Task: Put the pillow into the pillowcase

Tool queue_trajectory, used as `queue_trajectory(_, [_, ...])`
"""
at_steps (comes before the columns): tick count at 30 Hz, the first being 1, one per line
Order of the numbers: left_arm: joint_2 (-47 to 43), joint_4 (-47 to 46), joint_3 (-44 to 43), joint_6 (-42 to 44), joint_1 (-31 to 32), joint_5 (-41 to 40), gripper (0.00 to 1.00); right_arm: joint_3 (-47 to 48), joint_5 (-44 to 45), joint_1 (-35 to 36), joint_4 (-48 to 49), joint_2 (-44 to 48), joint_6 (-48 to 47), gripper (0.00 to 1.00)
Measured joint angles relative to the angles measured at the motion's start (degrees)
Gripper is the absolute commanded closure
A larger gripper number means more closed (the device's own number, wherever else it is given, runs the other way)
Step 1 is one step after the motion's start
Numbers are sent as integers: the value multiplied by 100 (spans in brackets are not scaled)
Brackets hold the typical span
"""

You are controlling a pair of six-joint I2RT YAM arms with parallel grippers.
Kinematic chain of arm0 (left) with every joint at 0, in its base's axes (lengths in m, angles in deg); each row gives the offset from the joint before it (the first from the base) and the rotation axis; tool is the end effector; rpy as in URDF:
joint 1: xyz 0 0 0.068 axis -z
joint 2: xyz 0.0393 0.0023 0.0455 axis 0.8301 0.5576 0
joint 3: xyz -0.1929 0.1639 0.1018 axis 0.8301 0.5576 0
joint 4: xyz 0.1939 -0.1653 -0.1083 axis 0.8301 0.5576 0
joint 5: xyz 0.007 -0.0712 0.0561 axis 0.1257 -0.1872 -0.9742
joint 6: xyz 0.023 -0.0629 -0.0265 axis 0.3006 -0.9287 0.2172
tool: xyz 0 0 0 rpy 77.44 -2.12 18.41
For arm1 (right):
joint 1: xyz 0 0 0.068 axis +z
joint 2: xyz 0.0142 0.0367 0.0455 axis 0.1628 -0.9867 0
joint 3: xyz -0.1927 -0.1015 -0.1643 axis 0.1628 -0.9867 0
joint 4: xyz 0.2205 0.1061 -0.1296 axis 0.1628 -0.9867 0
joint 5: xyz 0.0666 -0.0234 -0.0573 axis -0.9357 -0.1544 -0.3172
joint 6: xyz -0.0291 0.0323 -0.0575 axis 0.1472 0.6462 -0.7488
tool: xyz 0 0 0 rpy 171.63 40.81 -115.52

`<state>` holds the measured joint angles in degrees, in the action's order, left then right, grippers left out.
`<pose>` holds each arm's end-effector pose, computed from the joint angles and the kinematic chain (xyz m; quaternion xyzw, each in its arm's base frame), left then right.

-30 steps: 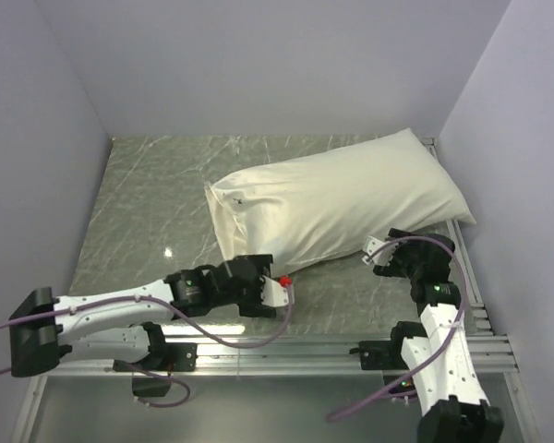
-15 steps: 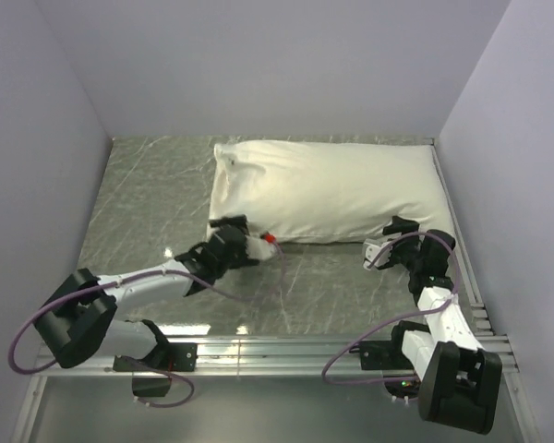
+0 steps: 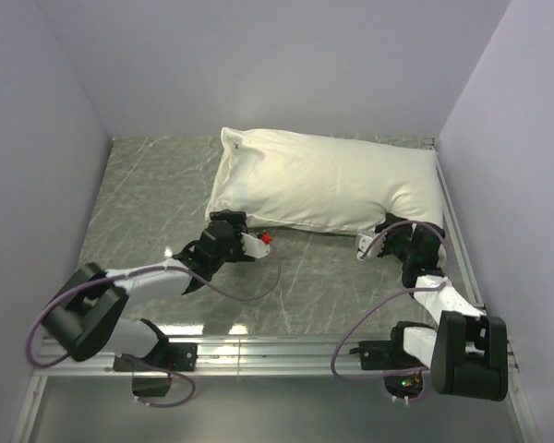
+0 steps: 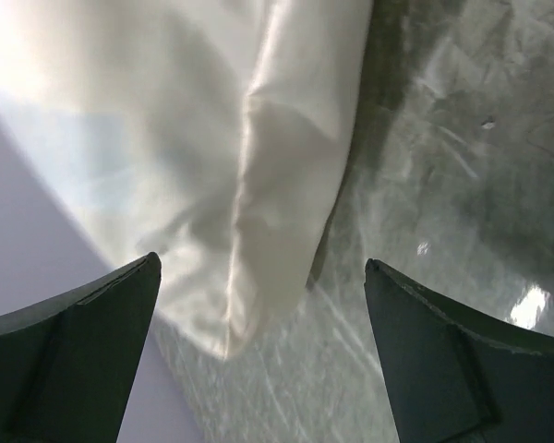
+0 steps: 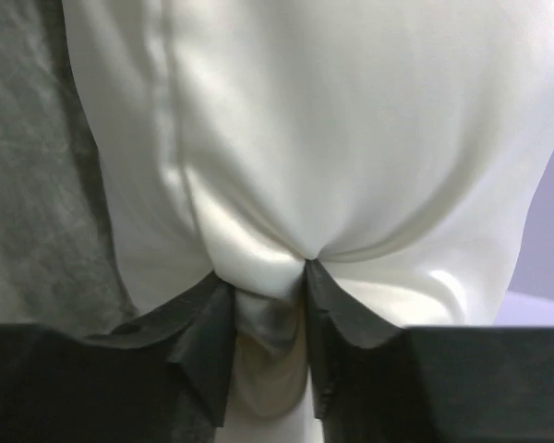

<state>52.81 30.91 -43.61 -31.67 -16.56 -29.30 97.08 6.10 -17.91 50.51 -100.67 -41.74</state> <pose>0.2374 -0.1776 0.1629 0.5902 0.6105 0.1792 0.4968 0.2385 -0.0041 0.1511 -0.6559 0.4966 -0.2596 0.5057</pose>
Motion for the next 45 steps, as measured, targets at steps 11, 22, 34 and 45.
queue_trajectory(11, [1808, -544, -1117, 109, -575, 247, 100, 1051, 649, 203, -551, -184, 1257, 100])
queue_trajectory(22, [-1856, 1648, -2356, -1322, -761, 960, 100, 3018, 553, 50, -2299, 1123, 3263, 100])
queue_trajectory(34, [-503, 1587, -3073, -1829, -1294, 1014, 100, 4175, 1130, 393, -2173, -356, 4223, 100])
queue_trajectory(45, [3832, 1119, -6577, -2020, -2358, 1386, 46, 5947, 2409, 994, -1349, -3648, 4487, 59])
